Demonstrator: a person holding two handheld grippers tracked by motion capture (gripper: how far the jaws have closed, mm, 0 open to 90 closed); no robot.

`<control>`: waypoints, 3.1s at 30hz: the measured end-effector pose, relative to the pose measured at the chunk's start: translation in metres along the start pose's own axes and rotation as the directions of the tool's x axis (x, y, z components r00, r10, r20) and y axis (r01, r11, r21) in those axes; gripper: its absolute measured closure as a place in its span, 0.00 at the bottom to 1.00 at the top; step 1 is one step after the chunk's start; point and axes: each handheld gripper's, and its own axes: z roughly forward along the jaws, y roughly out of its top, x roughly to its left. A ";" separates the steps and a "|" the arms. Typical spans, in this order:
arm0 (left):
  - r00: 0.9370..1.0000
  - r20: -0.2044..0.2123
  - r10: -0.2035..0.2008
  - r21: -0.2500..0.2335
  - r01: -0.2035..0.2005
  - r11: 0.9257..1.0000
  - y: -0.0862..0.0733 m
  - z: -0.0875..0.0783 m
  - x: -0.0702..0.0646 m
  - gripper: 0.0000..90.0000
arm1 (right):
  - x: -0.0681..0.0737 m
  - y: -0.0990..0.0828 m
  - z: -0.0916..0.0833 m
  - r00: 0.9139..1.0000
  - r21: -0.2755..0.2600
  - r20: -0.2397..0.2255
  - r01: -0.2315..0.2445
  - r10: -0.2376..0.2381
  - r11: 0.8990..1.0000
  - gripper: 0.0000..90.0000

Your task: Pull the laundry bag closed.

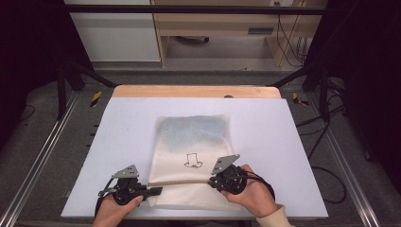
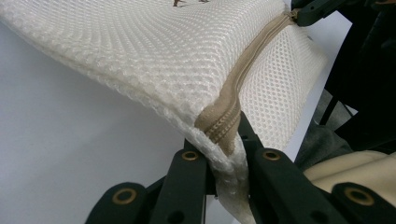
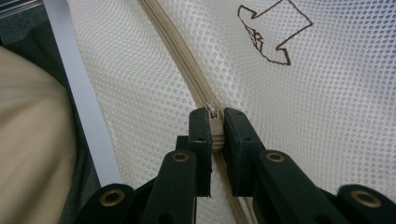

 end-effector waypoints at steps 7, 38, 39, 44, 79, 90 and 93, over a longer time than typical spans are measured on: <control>1.000 0.001 -0.001 0.000 0.001 1.000 0.000 0.000 0.000 0.95 | -0.002 -0.006 -0.004 1.000 -0.003 0.009 -0.014 0.014 1.000 0.91; 1.000 -0.003 0.000 0.000 0.000 1.000 0.000 -0.002 0.001 0.95 | -0.011 -0.031 -0.022 0.997 -0.025 0.038 -0.065 0.065 0.998 0.91; 1.000 0.000 -0.003 0.000 0.003 1.000 0.000 -0.002 0.001 0.95 | -0.011 -0.031 -0.022 0.997 -0.023 0.040 -0.068 0.069 0.997 0.91; 1.000 0.000 -0.003 0.000 0.003 1.000 0.000 -0.002 0.001 0.95 | -0.012 -0.034 -0.024 0.996 -0.027 0.043 -0.079 0.080 0.997 0.91; 1.000 -0.009 -0.005 0.004 0.005 1.000 0.000 -0.001 0.002 0.95 | -0.016 -0.047 -0.026 0.993 -0.037 0.046 -0.108 0.109 0.994 0.91; 1.000 -0.010 -0.007 -0.003 0.007 1.000 0.000 -0.001 0.003 0.95 | -0.017 -0.049 -0.022 0.994 -0.038 0.048 -0.096 0.098 0.995 0.91; 1.000 -0.011 -0.002 -0.005 0.002 1.000 0.000 -0.002 0.002 0.95 | -0.017 -0.051 -0.022 0.995 -0.050 0.044 -0.092 0.094 0.994 0.91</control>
